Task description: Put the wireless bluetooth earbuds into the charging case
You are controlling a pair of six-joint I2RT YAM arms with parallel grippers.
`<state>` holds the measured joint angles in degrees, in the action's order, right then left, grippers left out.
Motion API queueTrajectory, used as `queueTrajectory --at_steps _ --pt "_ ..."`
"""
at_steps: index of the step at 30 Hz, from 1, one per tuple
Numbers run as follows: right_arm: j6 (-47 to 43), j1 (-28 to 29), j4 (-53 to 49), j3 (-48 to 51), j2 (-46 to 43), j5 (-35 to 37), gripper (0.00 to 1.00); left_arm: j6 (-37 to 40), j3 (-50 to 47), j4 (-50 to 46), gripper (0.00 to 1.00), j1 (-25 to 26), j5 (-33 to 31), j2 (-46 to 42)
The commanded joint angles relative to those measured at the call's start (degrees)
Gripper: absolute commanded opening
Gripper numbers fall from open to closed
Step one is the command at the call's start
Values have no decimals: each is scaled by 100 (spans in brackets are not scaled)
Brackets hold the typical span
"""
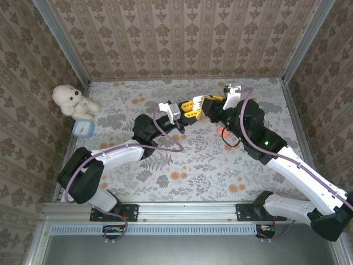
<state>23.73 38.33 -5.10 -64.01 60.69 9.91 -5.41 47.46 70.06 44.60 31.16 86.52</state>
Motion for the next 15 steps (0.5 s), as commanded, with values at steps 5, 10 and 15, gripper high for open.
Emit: queueTrajectory --at_steps 5,10,15 --pt "-185 166 67 186 -160 -88 32 -4 264 315 0 5 14 38" --pt "-196 243 27 212 -171 -121 32 -4 263 330 0 0 -33 42" --pt "-193 323 20 219 -153 -125 32 -25 254 339 0 3 -83 66"
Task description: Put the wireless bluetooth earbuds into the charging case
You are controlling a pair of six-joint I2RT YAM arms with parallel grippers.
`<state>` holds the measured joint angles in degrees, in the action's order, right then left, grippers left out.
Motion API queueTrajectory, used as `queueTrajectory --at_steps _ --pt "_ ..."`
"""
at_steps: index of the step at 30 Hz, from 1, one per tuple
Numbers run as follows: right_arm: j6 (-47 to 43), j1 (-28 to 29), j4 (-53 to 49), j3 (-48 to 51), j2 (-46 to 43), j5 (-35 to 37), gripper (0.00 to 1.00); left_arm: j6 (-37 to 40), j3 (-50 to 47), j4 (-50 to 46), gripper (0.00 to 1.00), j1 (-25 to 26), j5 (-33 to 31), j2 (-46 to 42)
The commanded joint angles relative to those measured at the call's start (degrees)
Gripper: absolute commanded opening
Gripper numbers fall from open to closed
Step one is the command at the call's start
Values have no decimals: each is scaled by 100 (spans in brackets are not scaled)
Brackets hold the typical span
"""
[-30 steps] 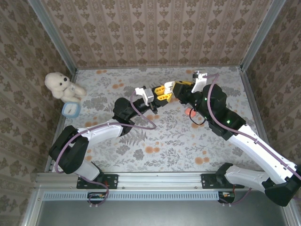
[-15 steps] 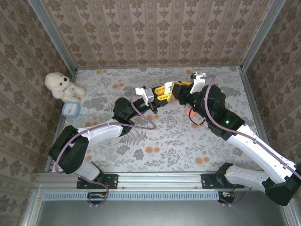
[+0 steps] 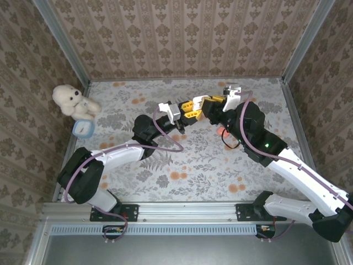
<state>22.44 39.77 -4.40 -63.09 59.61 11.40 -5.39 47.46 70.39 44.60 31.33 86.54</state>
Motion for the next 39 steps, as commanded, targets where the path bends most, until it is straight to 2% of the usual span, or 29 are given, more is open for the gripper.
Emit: queueTrajectory --at_steps 1,15,22,39 --pt "-67 197 -45 130 -36 -273 32 -24 253 300 0 -4 -112 71" --pt "-113 351 -152 157 100 21 33 -83 186 351 0 -47 -169 128" --pt "-50 348 -219 113 294 53 38 -109 99 379 0 -83 -188 158" --pt "164 356 -137 -207 1031 239 41 -328 -277 449 0 -525 -154 153"
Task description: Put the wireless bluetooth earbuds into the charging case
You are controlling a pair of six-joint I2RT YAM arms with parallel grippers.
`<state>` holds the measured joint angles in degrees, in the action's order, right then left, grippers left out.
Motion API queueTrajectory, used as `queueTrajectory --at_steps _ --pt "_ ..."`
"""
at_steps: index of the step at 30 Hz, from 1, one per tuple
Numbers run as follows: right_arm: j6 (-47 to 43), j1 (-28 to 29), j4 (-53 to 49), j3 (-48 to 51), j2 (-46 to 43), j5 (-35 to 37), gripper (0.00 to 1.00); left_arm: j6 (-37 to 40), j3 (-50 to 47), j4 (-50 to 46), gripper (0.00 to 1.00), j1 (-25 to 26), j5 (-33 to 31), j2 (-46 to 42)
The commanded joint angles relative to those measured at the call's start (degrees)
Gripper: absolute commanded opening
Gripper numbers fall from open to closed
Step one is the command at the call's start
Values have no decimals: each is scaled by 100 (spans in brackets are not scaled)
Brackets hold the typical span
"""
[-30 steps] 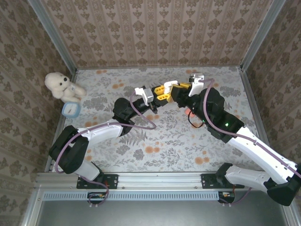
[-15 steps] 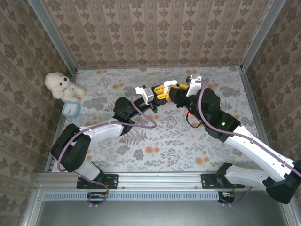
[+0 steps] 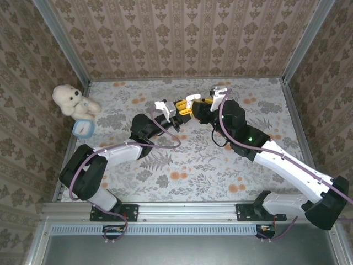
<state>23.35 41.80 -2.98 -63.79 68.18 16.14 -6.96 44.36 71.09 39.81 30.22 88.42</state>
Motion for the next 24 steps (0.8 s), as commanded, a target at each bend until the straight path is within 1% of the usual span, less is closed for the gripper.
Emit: queueTrajectory --at_steps 1,7,17,24 --pt "68 151 -275 -165 209 -241 42 -174 29 379 0 -64 -42 -31" --pt "69 139 -282 -313 318 -152 44 -236 2 387 0 -142 -7 -39" --pt "63 76 -275 -362 173 -86 46 -279 19 379 0 -178 26 -60" --pt "136 32 -253 -335 72 -275 47 -308 69 379 0 -184 36 -47"
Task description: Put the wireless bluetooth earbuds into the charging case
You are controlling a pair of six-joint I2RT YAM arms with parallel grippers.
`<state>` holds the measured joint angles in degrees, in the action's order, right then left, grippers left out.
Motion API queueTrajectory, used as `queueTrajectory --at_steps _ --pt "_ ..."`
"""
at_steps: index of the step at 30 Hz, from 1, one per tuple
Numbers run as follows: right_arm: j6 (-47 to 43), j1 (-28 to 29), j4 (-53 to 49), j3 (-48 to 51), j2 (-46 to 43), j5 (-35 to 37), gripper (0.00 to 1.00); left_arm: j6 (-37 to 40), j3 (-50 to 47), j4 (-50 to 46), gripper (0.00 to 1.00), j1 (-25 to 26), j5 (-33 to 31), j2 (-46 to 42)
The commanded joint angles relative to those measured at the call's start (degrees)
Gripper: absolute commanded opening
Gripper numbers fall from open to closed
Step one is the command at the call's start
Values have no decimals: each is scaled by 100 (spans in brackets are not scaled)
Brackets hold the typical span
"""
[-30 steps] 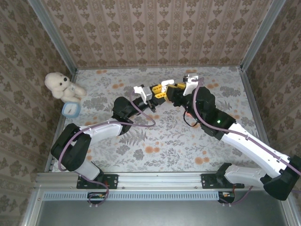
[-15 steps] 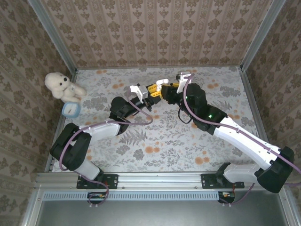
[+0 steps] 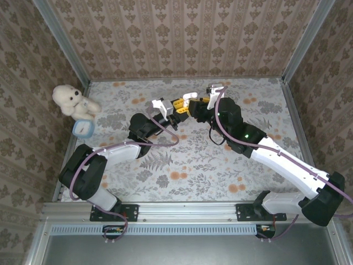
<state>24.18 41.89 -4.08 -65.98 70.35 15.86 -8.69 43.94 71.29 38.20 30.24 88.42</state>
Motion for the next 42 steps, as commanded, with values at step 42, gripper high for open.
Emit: queueTrajectory --at_steps 42 --pt "873 -1261 -1298 -1058 -180 -1307 48 -324 102 342 0 -46 497 -180"
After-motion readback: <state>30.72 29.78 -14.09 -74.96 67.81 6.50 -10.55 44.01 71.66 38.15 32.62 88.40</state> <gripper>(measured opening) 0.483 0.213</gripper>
